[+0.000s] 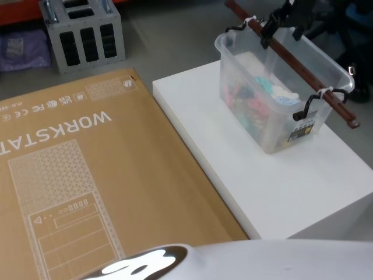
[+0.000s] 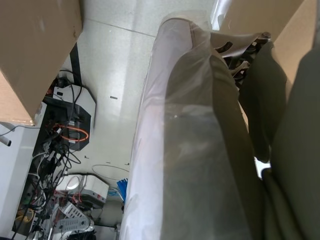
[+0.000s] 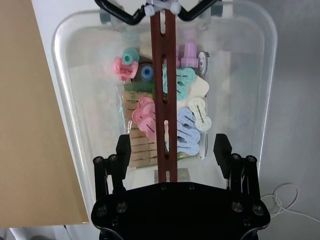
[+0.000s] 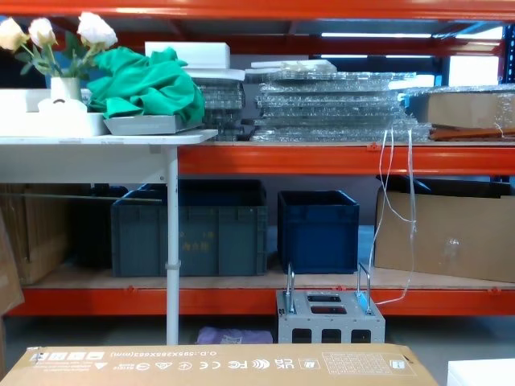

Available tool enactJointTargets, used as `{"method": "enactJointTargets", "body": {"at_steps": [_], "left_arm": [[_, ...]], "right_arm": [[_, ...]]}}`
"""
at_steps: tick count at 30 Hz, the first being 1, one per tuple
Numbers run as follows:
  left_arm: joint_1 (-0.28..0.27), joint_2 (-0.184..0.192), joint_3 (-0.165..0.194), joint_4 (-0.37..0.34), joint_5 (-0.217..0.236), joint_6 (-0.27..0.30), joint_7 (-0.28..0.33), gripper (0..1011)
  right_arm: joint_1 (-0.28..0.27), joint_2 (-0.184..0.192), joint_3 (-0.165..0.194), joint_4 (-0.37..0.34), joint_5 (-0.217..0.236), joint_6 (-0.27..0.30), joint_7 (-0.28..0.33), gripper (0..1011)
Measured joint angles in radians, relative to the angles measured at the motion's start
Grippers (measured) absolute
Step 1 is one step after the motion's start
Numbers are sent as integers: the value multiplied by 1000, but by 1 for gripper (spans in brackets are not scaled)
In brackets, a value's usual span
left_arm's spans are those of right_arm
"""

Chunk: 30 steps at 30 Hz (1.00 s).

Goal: Use one hand to grasp the basket and place it at the designated location.

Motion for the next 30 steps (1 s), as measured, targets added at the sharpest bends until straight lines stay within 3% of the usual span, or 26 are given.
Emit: {"method": "enactJointTargets", "body": {"at_steps": [20, 30], "left_arm": [[0, 0, 0, 0, 0, 0, 0, 0], [0, 0, 0, 0, 0, 0, 0, 0]], "right_arm": [[-68, 45, 9, -59, 69, -8, 31, 1001], [-71, 43, 5, -51, 72, 4, 31, 978]]}}
